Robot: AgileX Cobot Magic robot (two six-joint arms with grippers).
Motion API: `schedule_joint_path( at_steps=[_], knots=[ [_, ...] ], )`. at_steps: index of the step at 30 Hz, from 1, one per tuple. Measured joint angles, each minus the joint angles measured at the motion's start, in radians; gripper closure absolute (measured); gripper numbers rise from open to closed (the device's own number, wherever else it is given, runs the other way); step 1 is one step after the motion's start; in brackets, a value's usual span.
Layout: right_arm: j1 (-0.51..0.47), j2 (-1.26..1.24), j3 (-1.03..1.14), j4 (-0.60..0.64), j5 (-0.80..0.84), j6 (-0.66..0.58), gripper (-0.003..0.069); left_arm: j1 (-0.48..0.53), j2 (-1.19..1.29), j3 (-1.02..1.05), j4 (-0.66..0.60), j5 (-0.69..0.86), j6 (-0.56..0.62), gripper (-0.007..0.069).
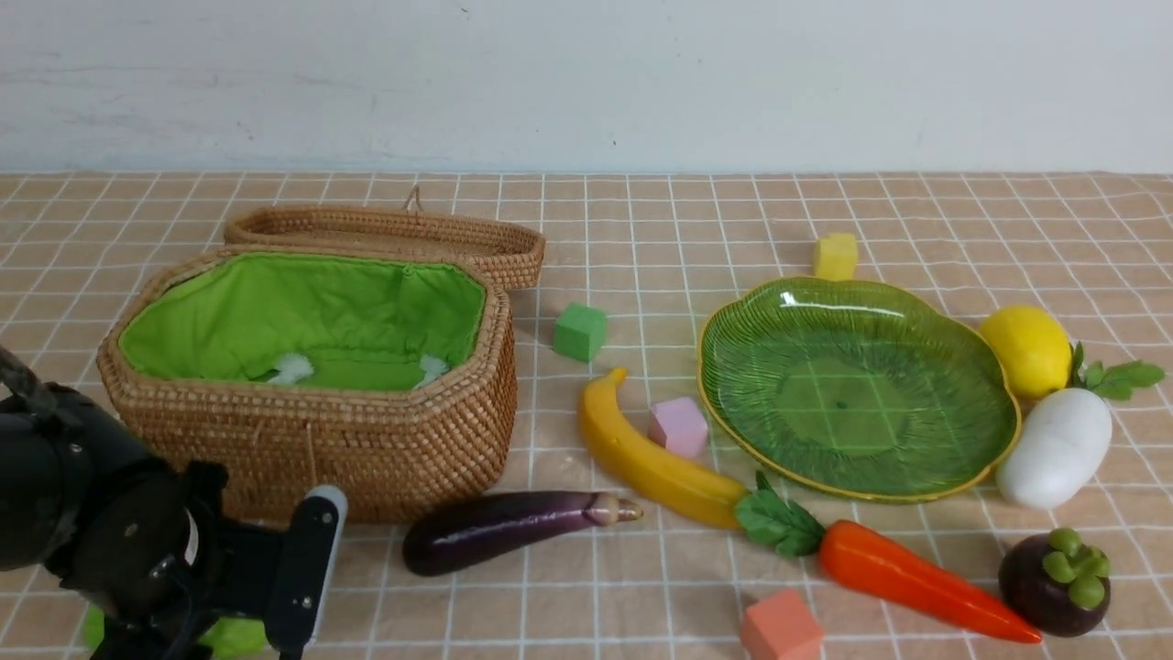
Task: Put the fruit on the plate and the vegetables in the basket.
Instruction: Take a chayote with your left arm and place it on the basket on the left.
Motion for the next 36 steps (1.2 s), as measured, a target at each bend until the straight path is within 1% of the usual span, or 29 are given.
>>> schedule_joint_path(
  at_steps=[1,2,4,6,10,11,12,14,15,18,21,22,24,26,27,28,30,31,32,33,34,36],
  knots=[
    [0.000,0.000,0.000,0.002,0.000,0.000,0.0422,-0.028,-0.041,0.004,-0.016,0.070,-0.044,0.0193],
    [0.000,0.000,0.000,0.003,0.000,0.000,0.0422,-0.036,-0.054,0.004,-0.020,0.085,-0.067,0.0193],
    [0.000,0.000,0.000,0.020,-0.015,0.000,0.0422,-0.091,-0.162,-0.013,-0.044,0.160,-0.185,0.0193],
    [0.000,0.000,0.000,0.031,-0.041,0.000,0.0422,-0.121,-0.241,-0.056,-0.054,0.175,-0.282,0.0193],
    [0.000,0.000,0.000,0.054,-0.133,0.000,0.0422,-0.139,-0.334,-0.186,-0.061,0.120,-0.396,0.0193],
    [0.000,0.000,0.000,0.058,-0.144,0.000,0.0422,-0.139,-0.335,-0.204,-0.061,0.110,-0.404,0.0193],
    [0.000,0.001,0.000,0.074,-0.183,0.000,0.0422,-0.139,-0.328,-0.268,-0.055,0.095,-0.429,0.0193],
    [0.000,0.001,0.000,0.102,-0.253,0.000,0.0422,-0.139,-0.282,-0.372,-0.029,0.084,-0.445,0.0193],
    [0.000,0.001,0.000,0.105,-0.258,0.000,0.0422,-0.139,-0.270,-0.380,-0.027,0.084,-0.447,0.0193],
    [0.000,0.001,0.000,0.143,-0.338,0.000,0.0422,-0.139,-0.142,-0.492,0.026,0.081,-0.451,0.0193],
    [0.000,0.001,0.000,0.166,-0.356,0.000,0.0422,-0.139,-0.038,-0.534,0.114,0.071,-0.472,0.0192],
    [0.000,0.001,0.000,0.166,-0.356,0.000,0.0422,-0.139,-0.025,-0.535,0.121,0.068,-0.476,0.0190],
    [0.000,0.001,0.000,0.183,-0.342,0.000,0.0422,-0.139,0.029,-0.541,0.214,0.041,-0.551,0.0120],
    [0.000,0.001,0.000,0.190,-0.324,0.000,0.0422,-0.139,0.048,-0.541,0.277,0.023,-0.641,0.0023],
    [0.000,0.001,0.000,0.190,-0.321,0.000,0.0422,-0.139,0.049,-0.541,0.283,0.022,-0.651,0.0015],
    [0.000,0.001,0.000,0.191,-0.307,0.000,0.0422,-0.139,0.049,-0.542,0.314,0.015,-0.747,-0.0028],
    [0.000,0.001,0.000,0.191,-0.300,0.000,0.0422,-0.139,0.039,-0.544,0.326,0.014,-0.824,-0.0039],
    [0.000,0.001,0.000,0.191,-0.293,0.000,0.0422,-0.142,0.026,-0.544,0.318,0.019,-0.899,-0.0038],
    [0.000,0.001,0.000,0.191,-0.287,0.000,0.0422,-0.150,0.011,-0.544,0.302,0.031,-0.947,-0.0030],
    [0.000,0.001,0.000,0.191,-0.286,0.000,0.0422,-0.150,0.008,-0.544,0.302,0.033,-0.956,-0.0028],
    [0.000,0.001,0.000,0.191,-0.277,0.000,0.0422,-0.166,-0.014,-0.545,0.268,0.064,-1.003,-0.0004],
    [0.000,0.001,-0.001,0.194,-0.253,0.000,0.0422,-0.206,-0.042,-0.548,0.188,0.120,-1.042,0.0049]
  ],
)
